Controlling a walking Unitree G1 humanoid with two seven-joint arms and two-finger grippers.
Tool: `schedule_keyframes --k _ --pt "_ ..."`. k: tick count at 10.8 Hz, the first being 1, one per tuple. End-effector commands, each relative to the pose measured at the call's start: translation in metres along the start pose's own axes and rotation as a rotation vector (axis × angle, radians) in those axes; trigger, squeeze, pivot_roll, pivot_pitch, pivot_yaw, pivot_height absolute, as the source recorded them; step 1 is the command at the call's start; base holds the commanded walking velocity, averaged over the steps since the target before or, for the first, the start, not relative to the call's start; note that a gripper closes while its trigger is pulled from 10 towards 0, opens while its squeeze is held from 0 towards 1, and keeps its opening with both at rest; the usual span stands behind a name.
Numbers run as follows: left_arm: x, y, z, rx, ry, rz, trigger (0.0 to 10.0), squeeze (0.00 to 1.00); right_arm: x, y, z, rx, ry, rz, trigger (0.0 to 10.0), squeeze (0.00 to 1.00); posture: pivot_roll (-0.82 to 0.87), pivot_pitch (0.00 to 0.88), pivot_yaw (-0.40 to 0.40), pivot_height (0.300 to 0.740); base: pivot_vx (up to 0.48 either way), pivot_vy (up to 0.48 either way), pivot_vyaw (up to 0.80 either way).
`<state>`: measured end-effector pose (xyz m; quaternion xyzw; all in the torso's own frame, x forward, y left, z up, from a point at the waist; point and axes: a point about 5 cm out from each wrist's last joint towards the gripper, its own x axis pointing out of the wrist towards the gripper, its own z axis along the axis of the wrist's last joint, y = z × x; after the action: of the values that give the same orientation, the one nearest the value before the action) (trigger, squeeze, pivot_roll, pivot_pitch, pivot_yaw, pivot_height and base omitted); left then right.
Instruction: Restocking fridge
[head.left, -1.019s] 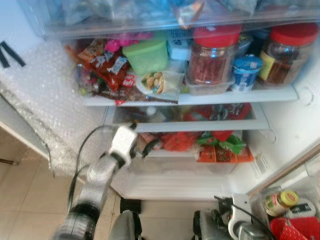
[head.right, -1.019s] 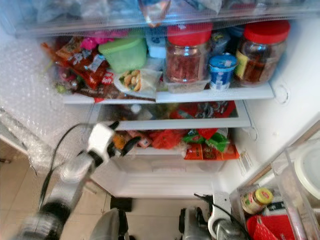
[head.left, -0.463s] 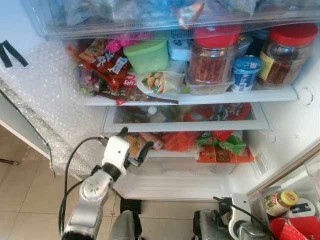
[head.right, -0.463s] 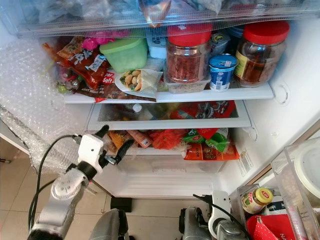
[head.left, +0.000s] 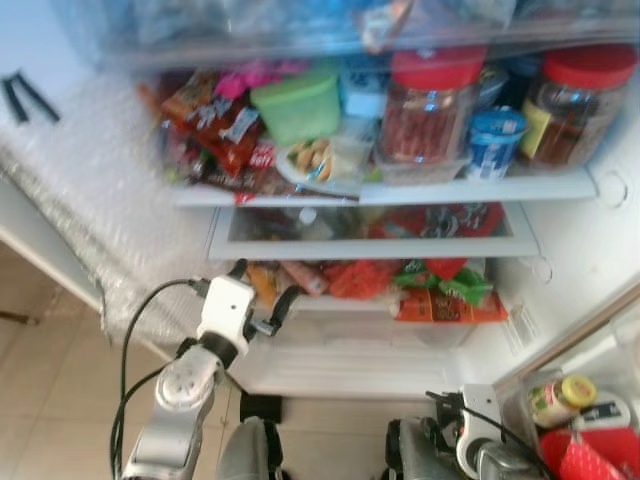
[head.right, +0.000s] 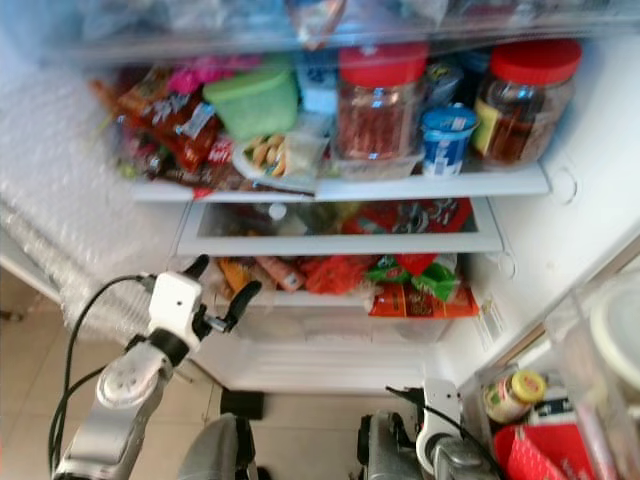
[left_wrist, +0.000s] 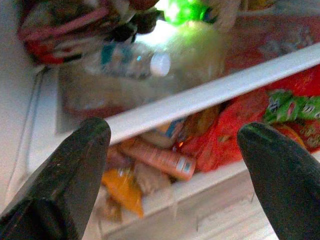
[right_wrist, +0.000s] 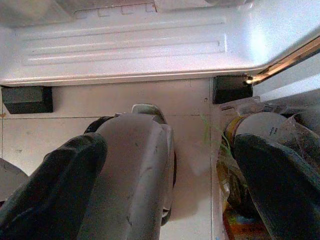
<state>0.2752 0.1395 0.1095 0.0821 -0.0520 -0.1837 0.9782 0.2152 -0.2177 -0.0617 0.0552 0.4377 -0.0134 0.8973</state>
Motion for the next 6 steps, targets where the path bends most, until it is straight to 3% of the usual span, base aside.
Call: schedule_keyframes --k 1,6 --pt "-0.0059 0.0046 -0.0047 0.016 0.035 0.022 10.0 0.0 -0.0018 -0.0046 -0.0061 0.001 0.013 -0.015 10.0 0.0 -0.05 0.107 0.053 0.63 -0.326 0.0 0.0" --pt "-0.0096 0.0118 -0.0099 0.008 0.075 0.104 10.0 0.0 -0.0019 -0.005 -0.0058 0.002 0.015 -0.005 10.0 0.0 -0.04 0.116 0.046 0.63 -0.331 0.0 0.0"
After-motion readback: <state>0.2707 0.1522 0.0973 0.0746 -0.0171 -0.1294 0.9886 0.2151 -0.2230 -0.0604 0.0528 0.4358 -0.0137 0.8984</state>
